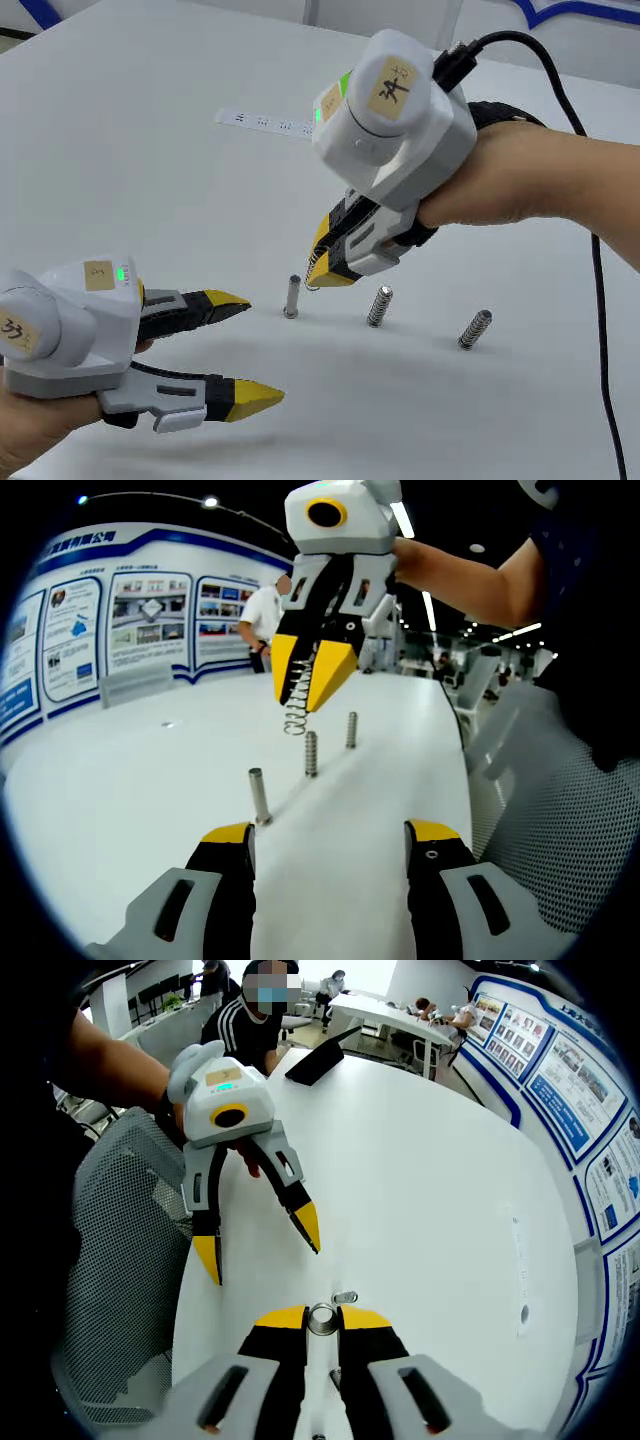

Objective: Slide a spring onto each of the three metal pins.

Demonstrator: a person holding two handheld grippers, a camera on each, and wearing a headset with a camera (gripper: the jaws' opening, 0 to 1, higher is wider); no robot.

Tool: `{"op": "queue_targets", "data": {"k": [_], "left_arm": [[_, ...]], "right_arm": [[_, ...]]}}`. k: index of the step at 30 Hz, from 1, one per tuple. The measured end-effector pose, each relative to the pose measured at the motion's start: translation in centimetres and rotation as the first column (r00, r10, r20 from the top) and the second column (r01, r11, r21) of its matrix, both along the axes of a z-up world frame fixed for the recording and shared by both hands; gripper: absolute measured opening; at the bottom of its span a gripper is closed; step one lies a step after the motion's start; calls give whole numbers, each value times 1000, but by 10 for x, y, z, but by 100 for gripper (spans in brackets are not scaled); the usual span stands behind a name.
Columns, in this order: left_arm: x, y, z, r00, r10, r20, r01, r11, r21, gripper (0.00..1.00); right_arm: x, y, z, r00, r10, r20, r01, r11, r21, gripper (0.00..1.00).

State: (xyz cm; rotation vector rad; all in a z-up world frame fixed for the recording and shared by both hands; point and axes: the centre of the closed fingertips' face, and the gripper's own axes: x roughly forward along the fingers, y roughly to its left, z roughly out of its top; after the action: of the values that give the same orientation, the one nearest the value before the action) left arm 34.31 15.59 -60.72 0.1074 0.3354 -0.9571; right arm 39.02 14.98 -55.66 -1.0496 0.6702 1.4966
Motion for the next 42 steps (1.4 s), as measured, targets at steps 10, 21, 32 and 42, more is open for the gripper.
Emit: {"op": "queue_targets", "data": {"k": [10,21,32,42], "left_arm": [[1,0,1,1000,7,2,-7,1000,-4,64],[0,3,-2,1000,22,-10,-22,1000,-9,67],[0,4,-1,999,30,-14,-30,999,-20,69],[1,6,0,1000,29,-11,-29,999,-20,67]], "right_arm": [[13,9,-11,1000,0,16,0,1000,-12,12],[26,15,-22,1000,-4,21,5,1000,-16,12],[27,17,-31,1000,-3,16,4,1000,-30,12],[28,19,-34,1000,-11,6,11,1000,-29,12]]}}
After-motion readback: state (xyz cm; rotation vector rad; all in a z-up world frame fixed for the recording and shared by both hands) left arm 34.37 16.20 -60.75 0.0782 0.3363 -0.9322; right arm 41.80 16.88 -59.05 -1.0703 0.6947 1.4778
